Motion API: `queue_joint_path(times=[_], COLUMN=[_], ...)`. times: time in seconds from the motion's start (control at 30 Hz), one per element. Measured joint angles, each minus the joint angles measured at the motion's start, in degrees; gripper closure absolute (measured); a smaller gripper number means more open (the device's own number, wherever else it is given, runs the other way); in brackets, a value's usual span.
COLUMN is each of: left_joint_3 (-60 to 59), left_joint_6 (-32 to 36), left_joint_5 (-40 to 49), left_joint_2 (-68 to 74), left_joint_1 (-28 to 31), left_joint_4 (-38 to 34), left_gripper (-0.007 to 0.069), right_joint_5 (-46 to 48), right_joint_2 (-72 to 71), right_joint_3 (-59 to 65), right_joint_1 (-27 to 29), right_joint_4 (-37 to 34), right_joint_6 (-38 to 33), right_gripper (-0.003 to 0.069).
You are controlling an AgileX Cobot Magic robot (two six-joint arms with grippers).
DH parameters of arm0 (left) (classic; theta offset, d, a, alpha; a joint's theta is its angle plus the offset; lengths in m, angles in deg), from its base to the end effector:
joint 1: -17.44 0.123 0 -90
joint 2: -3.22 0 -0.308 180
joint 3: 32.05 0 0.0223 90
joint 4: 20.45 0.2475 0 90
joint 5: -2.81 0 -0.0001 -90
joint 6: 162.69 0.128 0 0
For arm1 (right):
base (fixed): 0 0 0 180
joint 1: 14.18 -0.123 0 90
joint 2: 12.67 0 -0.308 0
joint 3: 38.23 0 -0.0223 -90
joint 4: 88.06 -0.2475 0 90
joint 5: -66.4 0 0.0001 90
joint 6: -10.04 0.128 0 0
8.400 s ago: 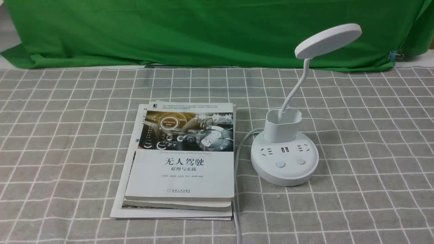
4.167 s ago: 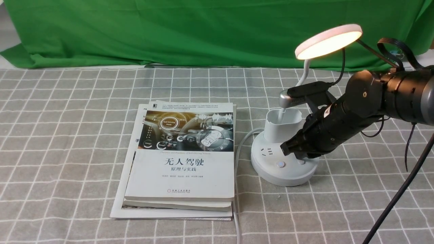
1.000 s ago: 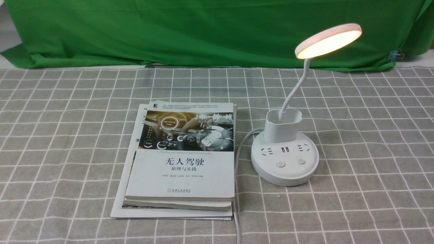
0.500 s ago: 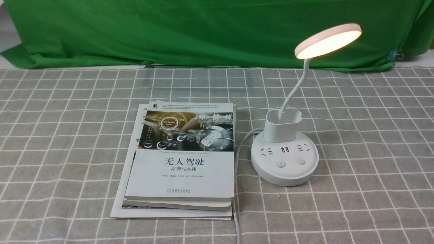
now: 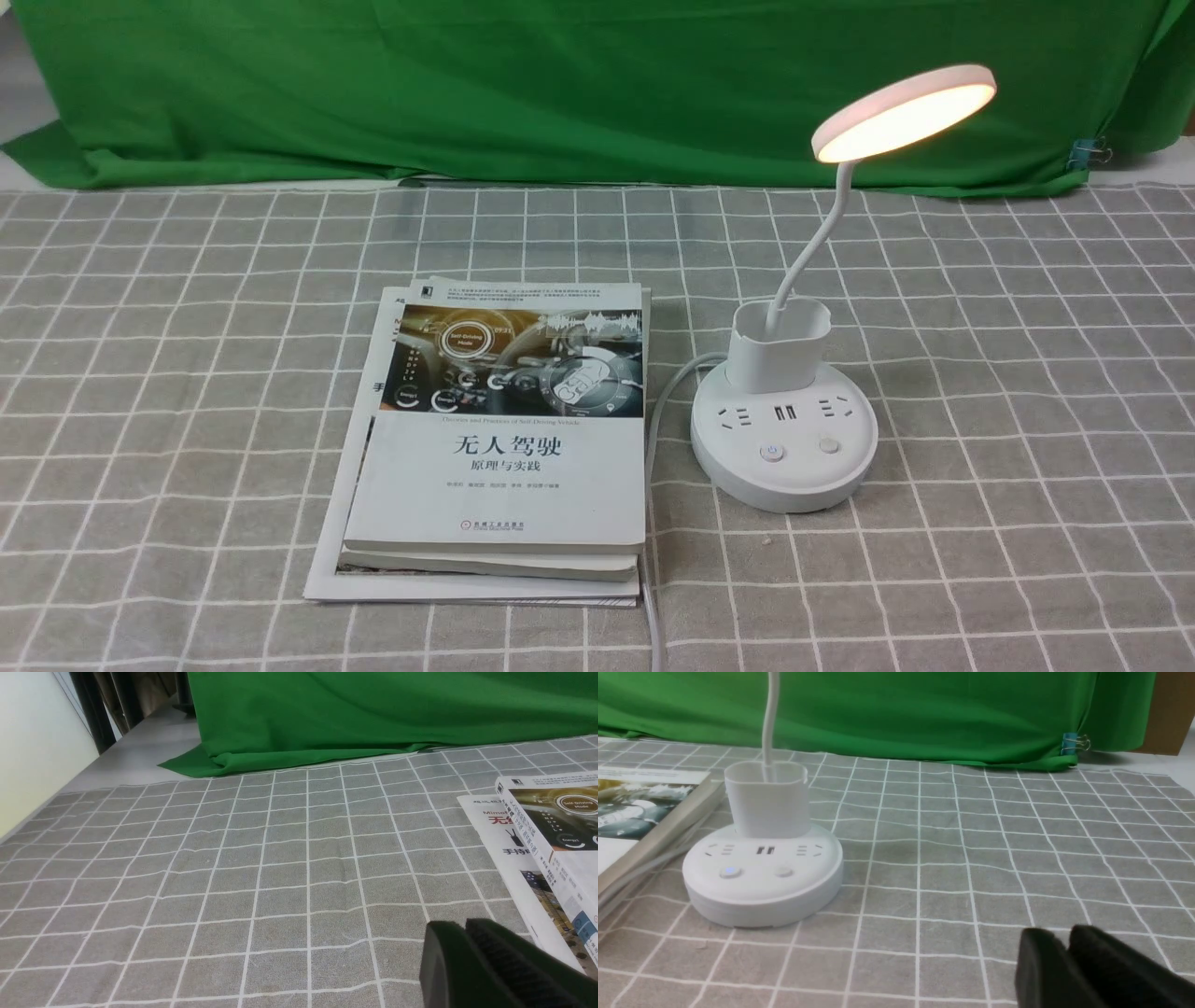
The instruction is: Turn on the desk lamp on the grey coffee tablecloth with your hand.
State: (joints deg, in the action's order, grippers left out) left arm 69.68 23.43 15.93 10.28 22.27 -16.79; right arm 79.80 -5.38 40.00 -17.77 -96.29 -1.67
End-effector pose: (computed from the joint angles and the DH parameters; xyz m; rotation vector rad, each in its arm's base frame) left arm 0.0654 0.0074 0.1844 0.0622 1.7208 0.2001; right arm 0.0655 0.0084 0.1840 -0.1341 1.7189 0.0272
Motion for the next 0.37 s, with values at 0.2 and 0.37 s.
queue_joint_path(times=[0.2, 0.37], left_joint_3=[0.0, 0.0], left_joint_6=[0.0, 0.0], left_joint_5=[0.0, 0.0], left_joint_2=[0.0, 0.0], left_joint_1=[0.0, 0.0], left_joint_4=[0.0, 0.0], left_gripper=[0.0606, 0.0606], right_joint_5=[0.0, 0.0], right_joint_2=[0.0, 0.0], right_joint_3=[0.0, 0.0], right_joint_1=[0.0, 0.0], right_joint_4=[0.0, 0.0], right_joint_6=[0.0, 0.0], right_gripper=[0.0517, 0.0516])
